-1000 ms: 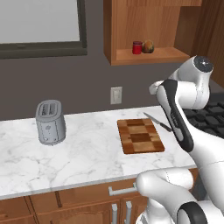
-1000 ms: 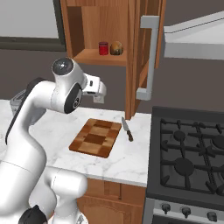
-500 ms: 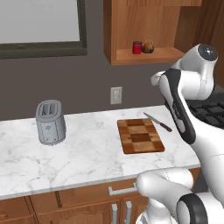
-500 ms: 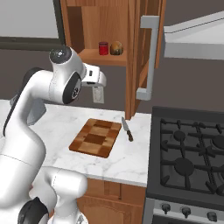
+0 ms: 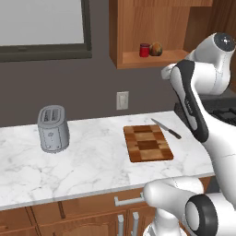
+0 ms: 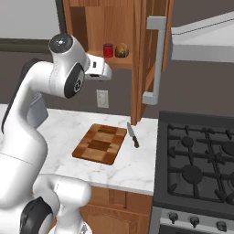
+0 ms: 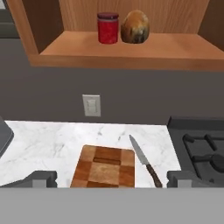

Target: Pick the bread, place it on the cutting board, pick the jam, place it on the counter, and close the cabinet.

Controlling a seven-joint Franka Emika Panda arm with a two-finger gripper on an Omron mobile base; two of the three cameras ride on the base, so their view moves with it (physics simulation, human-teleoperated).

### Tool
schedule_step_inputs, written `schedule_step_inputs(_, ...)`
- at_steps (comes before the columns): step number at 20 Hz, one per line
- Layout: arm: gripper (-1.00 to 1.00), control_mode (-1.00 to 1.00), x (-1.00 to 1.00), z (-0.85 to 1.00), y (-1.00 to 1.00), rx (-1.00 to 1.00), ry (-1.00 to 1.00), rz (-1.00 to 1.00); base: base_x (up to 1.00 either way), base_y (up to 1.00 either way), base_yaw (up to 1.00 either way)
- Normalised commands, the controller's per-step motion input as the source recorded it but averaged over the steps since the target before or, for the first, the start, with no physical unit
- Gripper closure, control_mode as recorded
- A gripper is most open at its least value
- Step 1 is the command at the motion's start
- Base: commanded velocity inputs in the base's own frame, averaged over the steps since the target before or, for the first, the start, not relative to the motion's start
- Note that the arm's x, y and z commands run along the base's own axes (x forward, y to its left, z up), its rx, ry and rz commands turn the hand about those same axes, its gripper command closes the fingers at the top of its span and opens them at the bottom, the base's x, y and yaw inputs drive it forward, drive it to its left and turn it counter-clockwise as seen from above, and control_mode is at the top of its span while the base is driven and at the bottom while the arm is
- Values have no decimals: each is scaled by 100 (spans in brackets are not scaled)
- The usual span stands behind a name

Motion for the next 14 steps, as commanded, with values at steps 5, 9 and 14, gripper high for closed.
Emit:
schedule_step_inputs(5,-100,-100,9,28,-1,0,0,-1,0,0,0)
schedule_step_inputs(9,-100,-100,16,16,-2,0,-3,0,0,0,0)
schedule_step_inputs(14,-100,-100,12,12,-7,0,-5,0,0,0,0)
